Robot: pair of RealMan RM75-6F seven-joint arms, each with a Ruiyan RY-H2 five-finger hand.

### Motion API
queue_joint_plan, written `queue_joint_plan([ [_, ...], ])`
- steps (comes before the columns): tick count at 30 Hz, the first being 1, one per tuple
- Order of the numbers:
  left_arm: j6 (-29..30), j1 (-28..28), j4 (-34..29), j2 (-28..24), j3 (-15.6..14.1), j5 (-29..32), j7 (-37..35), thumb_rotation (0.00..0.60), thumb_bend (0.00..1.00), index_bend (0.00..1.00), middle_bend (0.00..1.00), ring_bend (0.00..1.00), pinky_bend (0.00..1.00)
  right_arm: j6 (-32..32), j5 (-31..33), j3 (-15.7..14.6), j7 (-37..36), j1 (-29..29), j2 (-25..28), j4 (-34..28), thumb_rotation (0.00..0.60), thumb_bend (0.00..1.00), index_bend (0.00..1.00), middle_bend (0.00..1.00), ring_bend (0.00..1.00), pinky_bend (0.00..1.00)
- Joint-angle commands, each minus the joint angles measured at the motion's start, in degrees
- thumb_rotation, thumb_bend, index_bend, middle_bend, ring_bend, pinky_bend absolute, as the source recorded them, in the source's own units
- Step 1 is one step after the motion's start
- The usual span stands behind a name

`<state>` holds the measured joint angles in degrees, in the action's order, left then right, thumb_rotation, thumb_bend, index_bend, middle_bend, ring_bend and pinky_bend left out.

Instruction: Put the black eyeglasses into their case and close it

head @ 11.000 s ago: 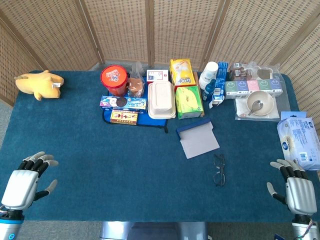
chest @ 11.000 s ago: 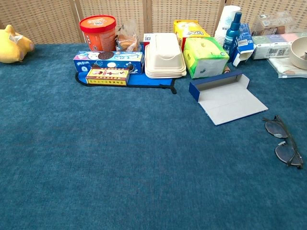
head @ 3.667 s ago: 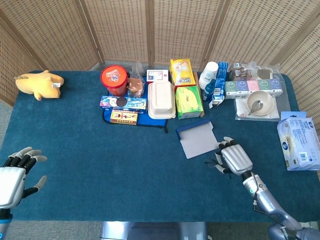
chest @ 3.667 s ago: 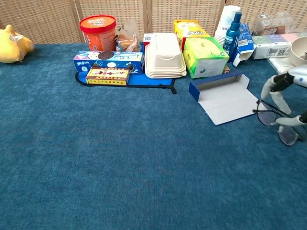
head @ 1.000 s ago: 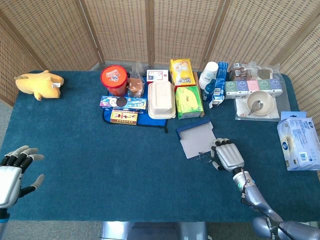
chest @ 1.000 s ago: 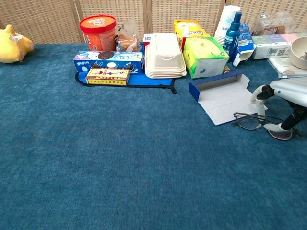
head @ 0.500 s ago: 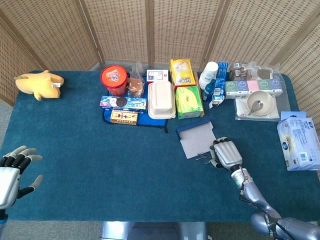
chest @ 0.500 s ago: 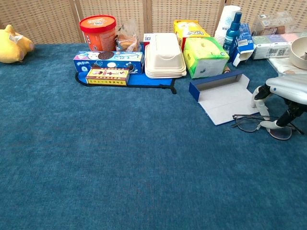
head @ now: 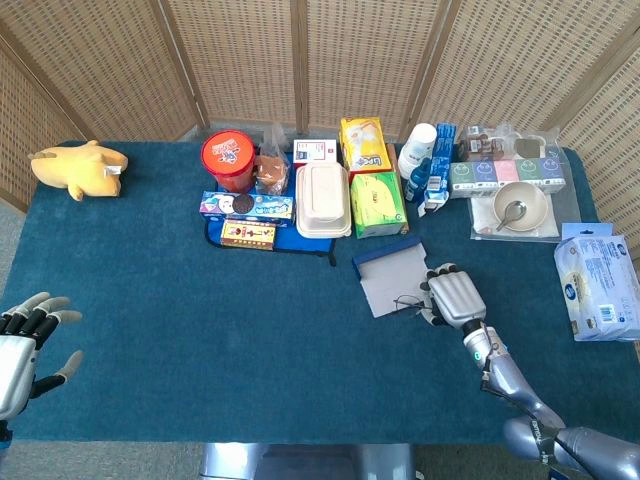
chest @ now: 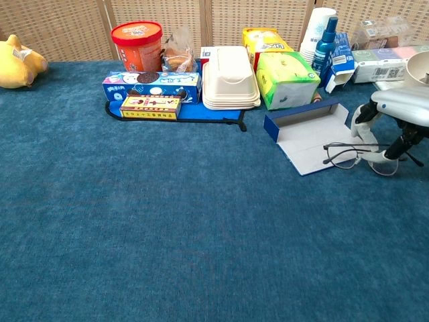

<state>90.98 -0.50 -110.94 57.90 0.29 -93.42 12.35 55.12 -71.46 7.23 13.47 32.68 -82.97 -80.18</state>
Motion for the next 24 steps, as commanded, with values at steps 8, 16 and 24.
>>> queue_joint_plan([
  [8, 0.31, 0.19, -0.55, -0.15, -0.05, -0.34, 0.48, 0.600, 0.23, 0.34, 0.26, 0.16, 0.22, -2.57, -2.08, 0.98, -1.21, 3.37, 0.18, 1.71, 0.600, 0.30, 0.70, 0.39, 0.34, 0.26],
  [16, 0.74, 0.61, -0.63, -0.42, -0.20, -0.35, 0.39, 0.600, 0.23, 0.34, 0.26, 0.16, 0.22, -3.92, -2.51, 1.53, -1.51, 5.58, -0.92, 4.08, 0.600, 0.30, 0.69, 0.38, 0.33, 0.26],
  [24, 0.96, 0.79, -0.49, -0.38, -0.32, -0.77, 0.10, 0.599, 0.23, 0.34, 0.26, 0.16, 0.22, -2.71, -2.47, 1.05, -0.33, 5.50, -1.19, 4.59, 0.600, 0.31, 0.37, 0.25, 0.18, 0.23],
])
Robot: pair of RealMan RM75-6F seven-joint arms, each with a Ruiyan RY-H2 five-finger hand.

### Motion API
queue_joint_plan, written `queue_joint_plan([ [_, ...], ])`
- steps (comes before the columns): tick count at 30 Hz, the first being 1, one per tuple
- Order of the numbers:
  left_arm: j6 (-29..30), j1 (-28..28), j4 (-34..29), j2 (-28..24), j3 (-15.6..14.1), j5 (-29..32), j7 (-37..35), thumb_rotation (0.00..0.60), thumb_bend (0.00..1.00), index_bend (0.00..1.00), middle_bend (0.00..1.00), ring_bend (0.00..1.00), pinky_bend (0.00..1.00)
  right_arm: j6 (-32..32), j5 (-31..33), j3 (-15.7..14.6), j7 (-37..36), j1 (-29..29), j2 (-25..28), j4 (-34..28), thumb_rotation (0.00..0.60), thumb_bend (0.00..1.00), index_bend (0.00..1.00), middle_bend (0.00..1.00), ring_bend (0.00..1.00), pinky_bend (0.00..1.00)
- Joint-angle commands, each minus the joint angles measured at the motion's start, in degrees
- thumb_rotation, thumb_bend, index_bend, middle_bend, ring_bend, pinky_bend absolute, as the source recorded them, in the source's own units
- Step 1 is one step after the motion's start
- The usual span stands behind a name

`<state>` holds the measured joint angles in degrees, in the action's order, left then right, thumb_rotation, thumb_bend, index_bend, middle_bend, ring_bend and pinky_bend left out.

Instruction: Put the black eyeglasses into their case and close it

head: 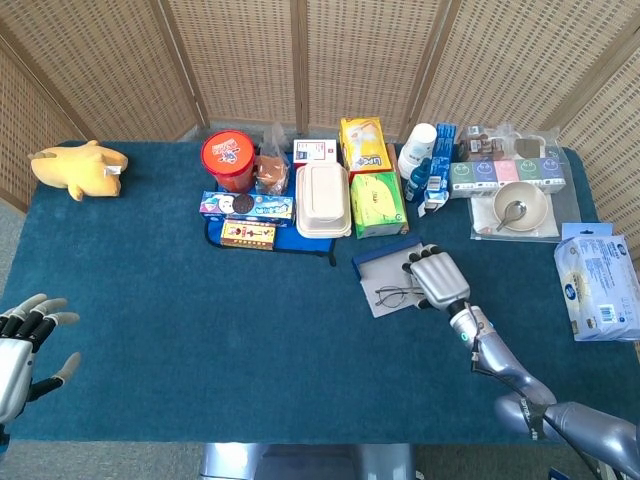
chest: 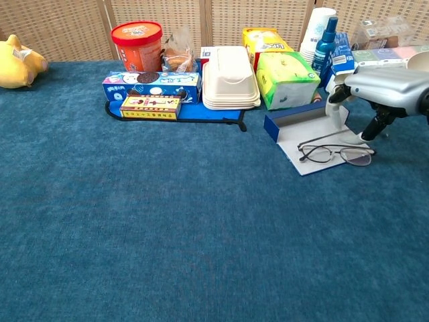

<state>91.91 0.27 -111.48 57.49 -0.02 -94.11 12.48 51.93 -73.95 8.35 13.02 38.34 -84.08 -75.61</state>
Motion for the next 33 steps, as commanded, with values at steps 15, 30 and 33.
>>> queue_joint_plan([
  [15, 0.16, 0.09, 0.33, 0.14, 0.03, -0.44, -0.47, 0.600, 0.23, 0.34, 0.26, 0.16, 0.21, 6.48, 2.28, 0.96, 0.71, -3.08, 0.12, -2.36, 0.600, 0.32, 0.23, 0.18, 0.09, 0.21],
  [30, 0.38, 0.21, 0.41, -0.13, 0.32, -0.07, -0.73, 0.600, 0.23, 0.34, 0.26, 0.16, 0.21, 5.94, 3.30, 0.12, 0.32, -3.34, -5.33, 4.76, 0.600, 0.32, 0.23, 0.18, 0.09, 0.21],
  [33, 0.35, 0.18, 0.32, -0.14, 0.37, -0.06, -0.72, 0.600, 0.23, 0.34, 0.26, 0.16, 0.21, 5.82, 3.21, 0.08, -0.08, -3.38, -5.89, 5.56, 0.600, 0.32, 0.23, 0.18, 0.09, 0.21],
])
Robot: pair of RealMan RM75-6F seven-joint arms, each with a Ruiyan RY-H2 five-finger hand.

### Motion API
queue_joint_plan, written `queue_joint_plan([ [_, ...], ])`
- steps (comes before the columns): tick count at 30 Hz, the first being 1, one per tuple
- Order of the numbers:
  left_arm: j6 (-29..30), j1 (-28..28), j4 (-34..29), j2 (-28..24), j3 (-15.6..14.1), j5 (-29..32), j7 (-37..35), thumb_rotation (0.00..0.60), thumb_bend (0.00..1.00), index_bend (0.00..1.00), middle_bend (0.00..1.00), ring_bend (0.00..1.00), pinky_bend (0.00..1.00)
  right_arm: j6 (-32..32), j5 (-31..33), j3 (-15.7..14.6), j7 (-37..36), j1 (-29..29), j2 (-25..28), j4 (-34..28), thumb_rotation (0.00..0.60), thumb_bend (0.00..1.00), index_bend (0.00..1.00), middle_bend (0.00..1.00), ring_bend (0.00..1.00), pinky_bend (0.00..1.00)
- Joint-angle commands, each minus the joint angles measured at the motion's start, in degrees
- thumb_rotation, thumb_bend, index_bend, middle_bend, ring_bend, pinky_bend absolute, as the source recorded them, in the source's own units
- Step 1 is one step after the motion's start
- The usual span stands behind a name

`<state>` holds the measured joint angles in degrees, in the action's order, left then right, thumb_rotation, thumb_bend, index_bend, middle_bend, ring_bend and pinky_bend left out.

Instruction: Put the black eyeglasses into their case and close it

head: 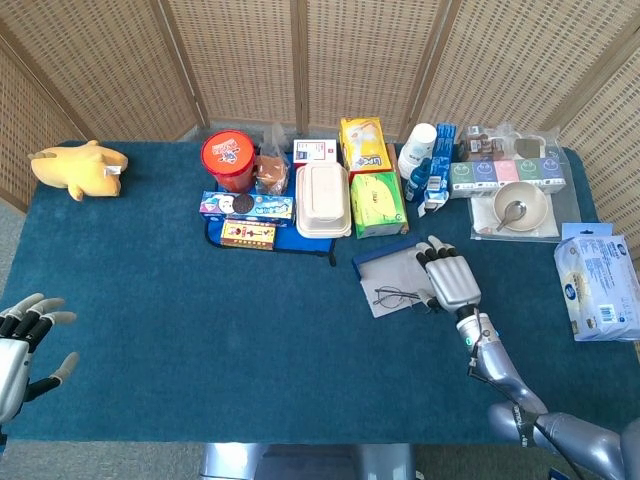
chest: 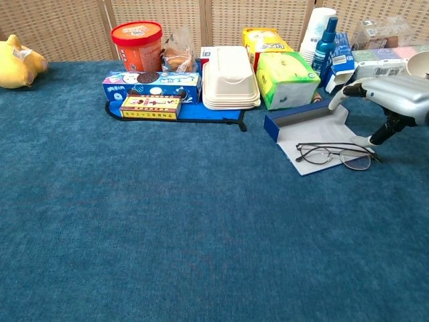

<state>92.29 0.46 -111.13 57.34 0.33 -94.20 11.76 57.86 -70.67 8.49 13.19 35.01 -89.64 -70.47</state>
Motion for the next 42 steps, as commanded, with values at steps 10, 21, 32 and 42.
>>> queue_joint_plan([
  [10, -0.14, -0.04, 0.19, 0.22, -0.05, -0.14, -0.23, 0.598, 0.23, 0.34, 0.26, 0.16, 0.21, 1.32, -1.14, 1.19, -0.66, 0.15, 1.50, -1.48, 0.600, 0.32, 0.22, 0.18, 0.08, 0.21],
  [21, 0.61, 0.48, 0.05, -0.39, -0.09, -0.09, -0.55, 0.599, 0.23, 0.34, 0.26, 0.16, 0.21, 0.68, -0.68, -0.25, -0.43, -0.75, -1.18, 1.19, 0.600, 0.32, 0.22, 0.18, 0.08, 0.21],
  [32, 0.44, 0.37, 0.12, 0.02, 0.04, -0.03, -0.59, 0.600, 0.23, 0.34, 0.26, 0.16, 0.21, 2.16, -2.27, 0.36, -0.43, -0.81, 1.02, -2.07, 0.600, 0.32, 0.19, 0.18, 0.08, 0.21],
  [42, 0.45, 0.26, 0.42, 0.17, 0.15, -0.15, -1.09, 0.599, 0.23, 0.34, 0.26, 0.16, 0.21, 3.16, -2.81, -1.46, 5.70, -1.85, 5.13, -13.26, 0.600, 0.30, 0.12, 0.15, 0.05, 0.20],
])
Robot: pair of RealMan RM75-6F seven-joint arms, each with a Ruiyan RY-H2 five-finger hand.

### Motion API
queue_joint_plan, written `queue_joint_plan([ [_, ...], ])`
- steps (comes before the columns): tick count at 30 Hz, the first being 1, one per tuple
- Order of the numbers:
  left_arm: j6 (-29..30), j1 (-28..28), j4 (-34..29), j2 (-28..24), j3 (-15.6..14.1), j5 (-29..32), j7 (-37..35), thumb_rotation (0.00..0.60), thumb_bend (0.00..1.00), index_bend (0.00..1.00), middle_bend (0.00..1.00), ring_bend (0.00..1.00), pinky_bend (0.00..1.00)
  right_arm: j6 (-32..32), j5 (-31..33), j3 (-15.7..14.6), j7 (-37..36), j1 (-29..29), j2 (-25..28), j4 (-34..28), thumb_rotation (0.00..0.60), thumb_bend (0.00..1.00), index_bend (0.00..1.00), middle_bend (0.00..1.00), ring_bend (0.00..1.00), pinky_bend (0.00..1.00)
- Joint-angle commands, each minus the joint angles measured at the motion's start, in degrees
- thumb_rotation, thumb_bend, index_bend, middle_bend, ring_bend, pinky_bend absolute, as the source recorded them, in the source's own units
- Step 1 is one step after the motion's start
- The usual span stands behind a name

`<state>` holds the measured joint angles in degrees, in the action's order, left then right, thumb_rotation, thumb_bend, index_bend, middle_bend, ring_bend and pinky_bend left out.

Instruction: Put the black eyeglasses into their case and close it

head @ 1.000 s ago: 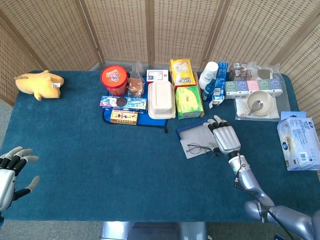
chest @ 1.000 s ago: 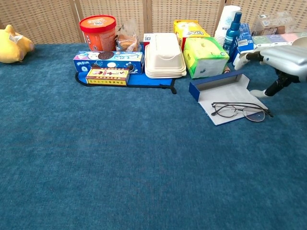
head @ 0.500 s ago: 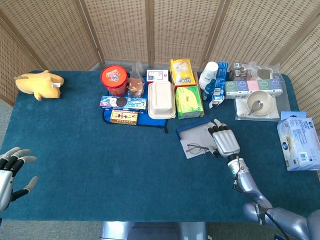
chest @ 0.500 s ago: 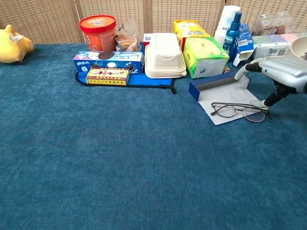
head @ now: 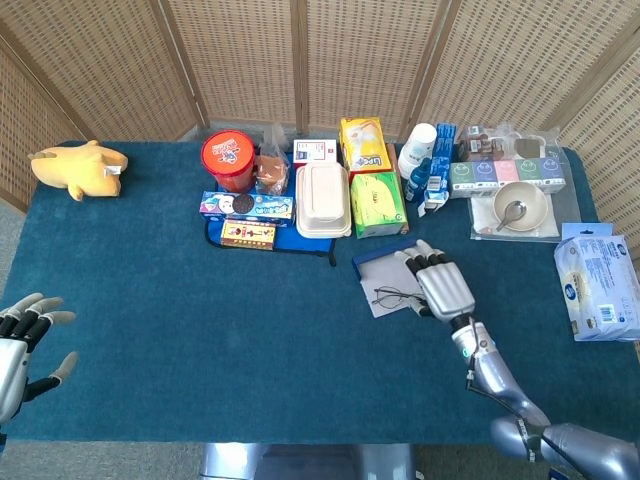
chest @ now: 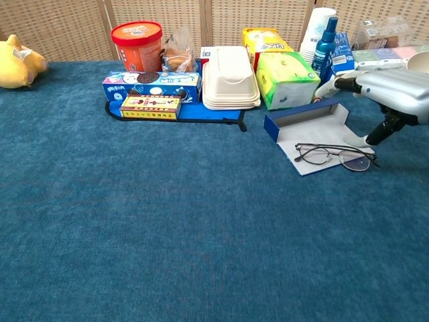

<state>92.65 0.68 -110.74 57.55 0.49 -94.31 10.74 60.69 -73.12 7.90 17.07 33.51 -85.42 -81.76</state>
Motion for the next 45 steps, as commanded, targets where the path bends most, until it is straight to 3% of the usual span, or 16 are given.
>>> queue_joint_plan([
  [1, 0.20, 0.11, 0.04, -0.07, -0.01, -0.09, -0.13, 0.599, 0.23, 0.34, 0.26, 0.16, 0.21, 0.38, -0.64, -1.09, 2.05, -0.36, 0.83, -2.06, 0.600, 0.28, 0.10, 0.13, 0.04, 0.19],
  [9, 0.95, 0.54, -0.07, -0.51, -0.17, -0.57, -0.41, 0.599, 0.23, 0.34, 0.26, 0.16, 0.21, 1.23, -3.23, -1.31, -0.30, 0.03, -1.73, 2.95, 0.600, 0.21, 0.00, 0.08, 0.00, 0.14],
  [25, 1.26, 0.75, -1.02, -0.88, -0.19, -1.19, 0.46, 0.600, 0.23, 0.34, 0.26, 0.16, 0.20, 2.22, -7.01, -1.35, -8.27, 0.74, -7.05, 14.50, 0.600, 0.18, 0.00, 0.04, 0.00, 0.11],
  [45, 1.78, 1.27, -0.88, -1.19, -0.28, -1.22, 0.21, 0.600, 0.23, 0.34, 0.26, 0.16, 0.20, 0.45, -7.48, 0.40, -11.57, 3.35, -10.90, 22.90, 0.600, 0.18, 0.00, 0.02, 0.00, 0.11],
])
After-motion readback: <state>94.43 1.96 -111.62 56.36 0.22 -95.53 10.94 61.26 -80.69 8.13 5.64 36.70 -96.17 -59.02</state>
